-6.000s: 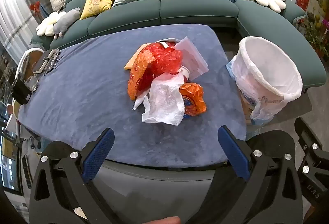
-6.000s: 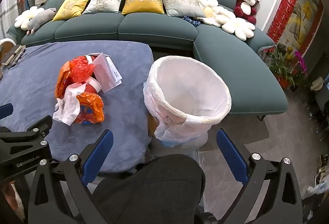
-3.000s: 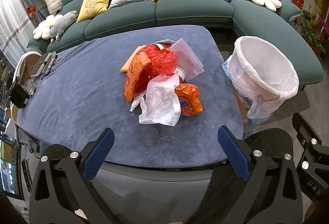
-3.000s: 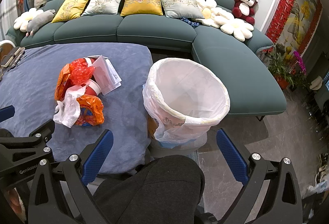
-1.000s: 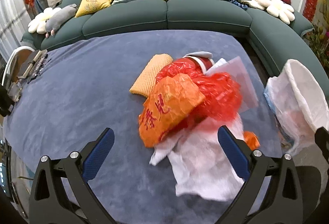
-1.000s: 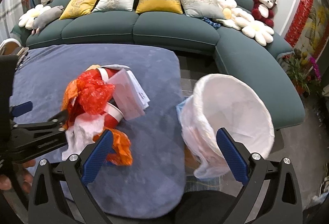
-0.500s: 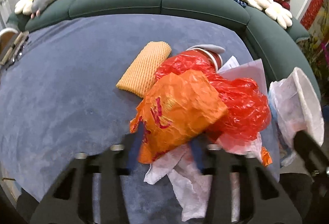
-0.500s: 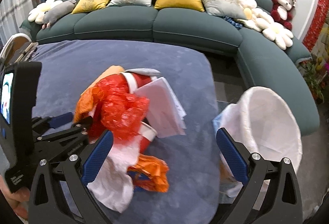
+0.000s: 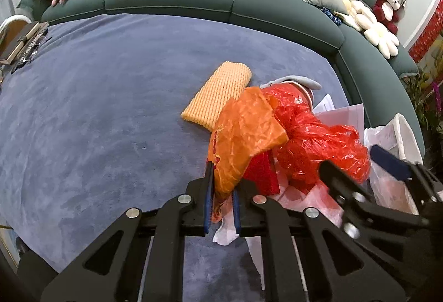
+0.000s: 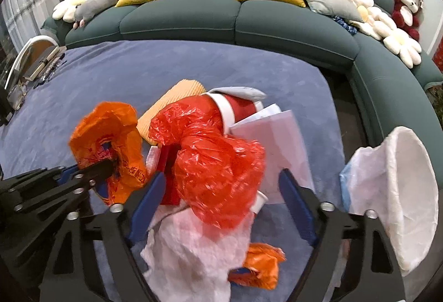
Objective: Collect trash
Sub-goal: 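Reach into the trash pile and grasp the red plastic bag with the right gripper, then carry the red bag over the bin and open the right gripper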
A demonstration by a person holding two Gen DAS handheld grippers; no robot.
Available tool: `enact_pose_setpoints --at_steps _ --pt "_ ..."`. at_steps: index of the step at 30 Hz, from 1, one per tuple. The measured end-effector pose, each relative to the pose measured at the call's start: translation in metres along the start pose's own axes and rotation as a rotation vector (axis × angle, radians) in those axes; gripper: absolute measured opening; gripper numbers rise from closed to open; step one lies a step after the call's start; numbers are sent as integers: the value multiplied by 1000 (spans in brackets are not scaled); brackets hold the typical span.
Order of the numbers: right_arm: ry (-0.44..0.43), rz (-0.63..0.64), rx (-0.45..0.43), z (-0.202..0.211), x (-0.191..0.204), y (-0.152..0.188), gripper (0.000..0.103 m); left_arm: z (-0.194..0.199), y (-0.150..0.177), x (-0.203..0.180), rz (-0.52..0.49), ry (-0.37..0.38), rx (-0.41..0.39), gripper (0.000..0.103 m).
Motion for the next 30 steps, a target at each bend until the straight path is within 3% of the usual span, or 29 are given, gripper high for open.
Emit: enact_pose_setpoints --at_steps 1,3,5,8,19,30 --pt "0 3 7 -3 1 0 63 1 -1 0 -3 -5 -2 11" --pt "-9 7 11 -6 3 1 39 4 -1 -1 -5 -6 -4 11" --pt "-35 1 7 -5 2 1 25 7 -1 -3 0 -2 -6 11" --pt "-56 -16 -36 9 -1 -1 15 16 -3 -8 0 -3 -22 11" --pt "-85 -70 -215 86 -27 -21 11 66 -17 -49 -47 17 -118 10" --pt "17 -188 -335 155 -112 -4 11 107 -19 -139 -161 92 -202 7"
Point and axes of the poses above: each gripper's, at about its wrist camera, not at the fingertips, and z roughly against the way its jaws point, x to its left, y to its underside, the point moved 5 cm from there along -z, roughly the way its jaws point
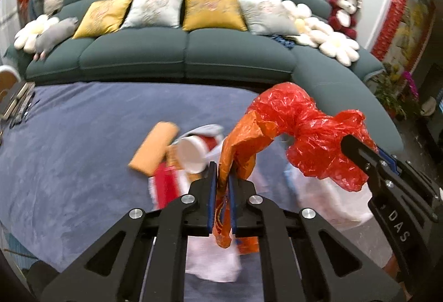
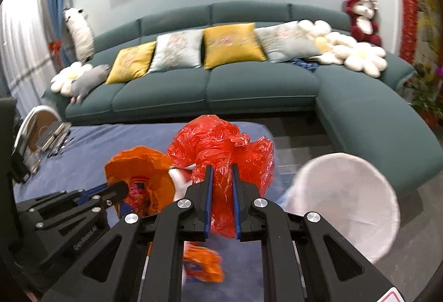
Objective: Collect trash
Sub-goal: 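Carry the red bag over the bin and open the right gripper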
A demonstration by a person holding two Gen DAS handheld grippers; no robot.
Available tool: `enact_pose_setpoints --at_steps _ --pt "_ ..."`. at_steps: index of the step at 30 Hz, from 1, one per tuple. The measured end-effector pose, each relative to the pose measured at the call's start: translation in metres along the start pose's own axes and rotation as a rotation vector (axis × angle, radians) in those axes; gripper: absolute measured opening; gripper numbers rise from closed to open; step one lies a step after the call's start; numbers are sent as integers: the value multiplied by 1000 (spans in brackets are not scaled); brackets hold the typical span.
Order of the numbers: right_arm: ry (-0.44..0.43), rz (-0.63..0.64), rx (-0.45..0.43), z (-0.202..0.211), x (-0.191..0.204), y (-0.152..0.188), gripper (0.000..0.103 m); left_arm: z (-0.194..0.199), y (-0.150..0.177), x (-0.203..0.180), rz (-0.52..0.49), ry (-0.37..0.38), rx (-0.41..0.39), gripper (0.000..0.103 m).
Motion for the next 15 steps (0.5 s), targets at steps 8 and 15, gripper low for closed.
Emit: enact_pose_setpoints --at_steps 8,15 --pt "139 -91 -44 37 -94 7 11 -3 -5 -89 -102 89 -16 7" --pt "256 -165 -38 47 -167 23 11 -27 -2 -162 -175 160 12 7"
Point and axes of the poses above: each gripper's, at about its wrist camera, not at the fingertips, and z roughly against the way its jaws point, x to its left, y to its underside, the point moved 5 cm from there along -z, roughly the way its jaws point
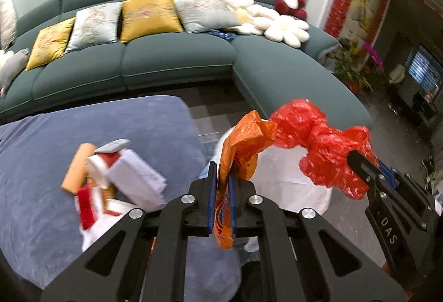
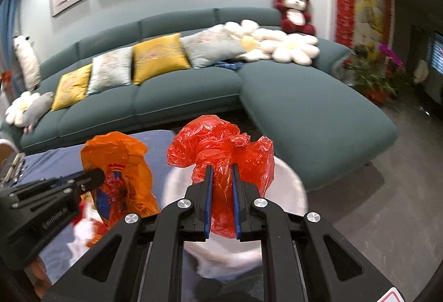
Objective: Collect trash
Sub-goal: 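Carry the red bag over the bin and open the right gripper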
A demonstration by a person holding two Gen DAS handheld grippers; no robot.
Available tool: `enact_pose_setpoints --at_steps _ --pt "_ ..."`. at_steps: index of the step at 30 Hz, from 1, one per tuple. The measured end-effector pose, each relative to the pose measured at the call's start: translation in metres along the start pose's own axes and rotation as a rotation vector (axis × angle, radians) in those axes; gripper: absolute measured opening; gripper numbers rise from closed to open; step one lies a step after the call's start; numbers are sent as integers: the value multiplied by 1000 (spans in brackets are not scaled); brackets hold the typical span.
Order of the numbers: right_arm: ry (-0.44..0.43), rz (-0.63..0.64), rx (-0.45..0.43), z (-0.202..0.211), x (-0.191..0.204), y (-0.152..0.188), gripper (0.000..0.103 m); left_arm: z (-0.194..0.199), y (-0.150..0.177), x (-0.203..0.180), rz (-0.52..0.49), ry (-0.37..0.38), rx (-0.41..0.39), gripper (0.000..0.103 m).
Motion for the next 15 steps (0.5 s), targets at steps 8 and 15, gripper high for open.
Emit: enact_pose_setpoints --at_steps 8,15 --pt "57 -83 35 -23 -54 7 12 -35 -4 -39 -41 36 37 8" --pt "58 -111 56 -39 -69 13 12 -65 -7 -48 -28 60 78 8"
Point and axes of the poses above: each gripper's, at about its wrist camera, not at the fingertips, and z roughly against the way its jaws point, x to its left, y to its underside, the point moved 5 cm from there along -z, roughly the way its jaws point
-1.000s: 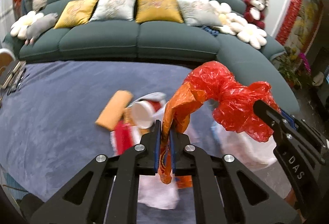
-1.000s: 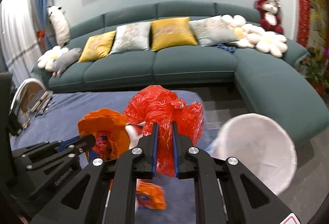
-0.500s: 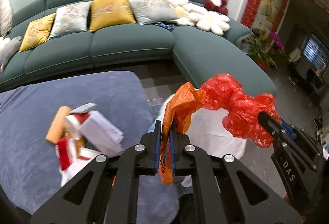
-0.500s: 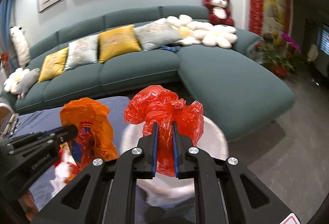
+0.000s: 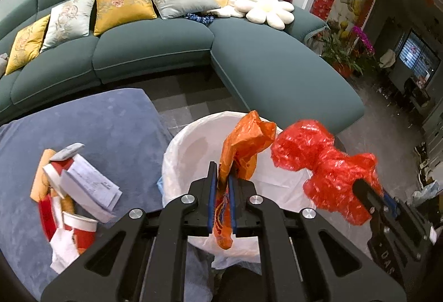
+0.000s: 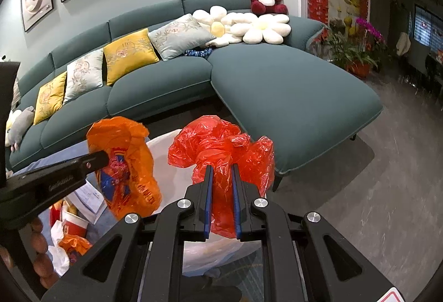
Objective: Collect trash
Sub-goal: 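Carry the red bag over the bin and open the right gripper, then grasp the white tissue with the left gripper while the right gripper returns to the pile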
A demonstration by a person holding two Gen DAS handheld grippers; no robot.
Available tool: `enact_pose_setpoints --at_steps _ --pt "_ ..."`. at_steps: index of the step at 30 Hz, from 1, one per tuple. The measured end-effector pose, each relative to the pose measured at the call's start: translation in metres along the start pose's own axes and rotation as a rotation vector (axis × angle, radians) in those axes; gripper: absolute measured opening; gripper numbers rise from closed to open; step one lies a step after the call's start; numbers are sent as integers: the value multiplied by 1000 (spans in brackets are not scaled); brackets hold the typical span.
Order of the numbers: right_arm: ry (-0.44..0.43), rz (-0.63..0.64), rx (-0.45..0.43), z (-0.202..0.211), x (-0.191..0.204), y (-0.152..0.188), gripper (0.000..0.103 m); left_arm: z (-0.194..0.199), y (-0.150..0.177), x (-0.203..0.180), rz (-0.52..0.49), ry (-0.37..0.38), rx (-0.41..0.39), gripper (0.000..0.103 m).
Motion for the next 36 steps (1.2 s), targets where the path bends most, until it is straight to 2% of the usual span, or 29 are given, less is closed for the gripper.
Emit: enact_pose_setpoints --at_steps 1,2,4,5,7,16,20,28,31,36 --pt "-2 -1 3 -1 -1 0 12 -2 -1 -1 2 0 -2 9" --pt "-4 -2 7 -4 0 0 12 -3 -2 -1 4 -7 -5 17" --pt "-7 -4 11 -5 2 2 13 -4 -2 1 13 -26 -17 51" --pt "-11 -7 14 -7 3 3 14 -2 -3 2 17 -34 -27 54" --pt "-17 -10 16 -10 4 2 17 0 -3 4 19 -39 -43 56" --pt "-50 18 7 -12 27 1 18 3 4 28 60 -62 -21 60" --pt "-56 28 -2 -7 35 2 26 11 8 40 80 -81 -26 61" --pt "-70 61 -12 8 54 5 34 30 24 68 123 -104 -22 63" --pt "-80 75 -11 14 67 7 35 39 33 83 147 -120 -21 69" --pt "-105 115 -12 26 92 15 39 58 50 114 193 -159 -24 74"
Point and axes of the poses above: each gripper's, at about its wrist camera, not at the fingertips, and z roughly against the way its jaws point, x to its left, y to its underside, the point moved 5 cm from there along -z, roughly the way its jaws point
